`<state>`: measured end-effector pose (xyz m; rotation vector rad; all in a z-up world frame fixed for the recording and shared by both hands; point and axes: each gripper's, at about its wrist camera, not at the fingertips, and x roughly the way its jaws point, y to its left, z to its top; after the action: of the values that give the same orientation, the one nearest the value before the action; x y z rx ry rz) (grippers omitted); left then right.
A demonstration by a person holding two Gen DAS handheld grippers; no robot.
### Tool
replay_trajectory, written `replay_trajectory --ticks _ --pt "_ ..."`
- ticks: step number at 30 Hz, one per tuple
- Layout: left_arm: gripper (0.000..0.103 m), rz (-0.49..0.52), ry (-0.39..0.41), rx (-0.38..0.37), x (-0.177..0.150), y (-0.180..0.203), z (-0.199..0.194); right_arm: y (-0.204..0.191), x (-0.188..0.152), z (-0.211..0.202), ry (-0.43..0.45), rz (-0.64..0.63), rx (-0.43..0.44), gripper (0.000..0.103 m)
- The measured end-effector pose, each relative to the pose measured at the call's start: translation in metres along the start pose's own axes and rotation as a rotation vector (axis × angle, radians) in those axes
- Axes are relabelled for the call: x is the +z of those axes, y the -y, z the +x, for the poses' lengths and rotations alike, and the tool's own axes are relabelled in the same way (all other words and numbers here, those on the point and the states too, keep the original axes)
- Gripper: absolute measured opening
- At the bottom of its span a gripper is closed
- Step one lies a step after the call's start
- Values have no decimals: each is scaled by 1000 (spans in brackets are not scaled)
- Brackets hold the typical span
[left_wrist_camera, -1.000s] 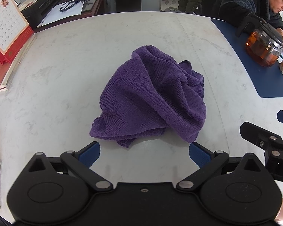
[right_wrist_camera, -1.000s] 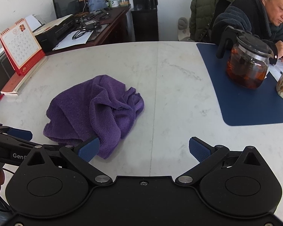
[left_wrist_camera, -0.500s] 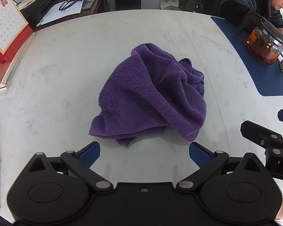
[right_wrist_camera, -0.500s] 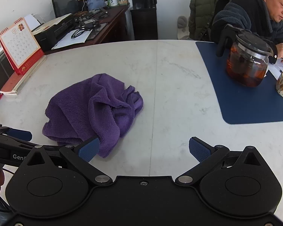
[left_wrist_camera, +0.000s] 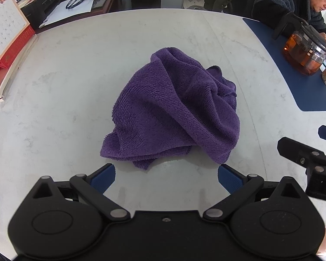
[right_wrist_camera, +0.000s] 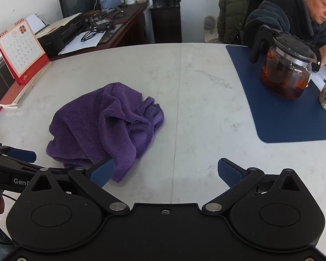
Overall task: Fold towel
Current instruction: 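Move both open grippers toward the crumpled purple towel, then grasp the purple towel edge with the left gripper while the right gripper grasps another edge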
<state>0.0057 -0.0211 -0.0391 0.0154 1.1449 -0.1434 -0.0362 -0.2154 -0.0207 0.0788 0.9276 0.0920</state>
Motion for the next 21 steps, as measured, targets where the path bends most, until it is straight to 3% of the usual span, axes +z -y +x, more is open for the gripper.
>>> replay_trajectory --ticks 4,7,10,13,16,21 --pt "102 -77 32 -44 -2 -25 -2 6 12 -2 39 10 27 103" --pt "103 -132 104 -51 -2 -41 -9 10 26 -13 173 -11 79 103" --pt "103 -139 214 -9 -2 -51 -18 8 37 -15 276 -71 138 103" --pt "103 -133 198 18 7 -61 -16 5 42 -2 306 -117 161 103" --pt "102 -185 132 14 23 -77 -7 1 49 23 214 -167 162 103" --pt "102 -159 143 16 41 -86 7 -8 71 60 130 -210 228 103"
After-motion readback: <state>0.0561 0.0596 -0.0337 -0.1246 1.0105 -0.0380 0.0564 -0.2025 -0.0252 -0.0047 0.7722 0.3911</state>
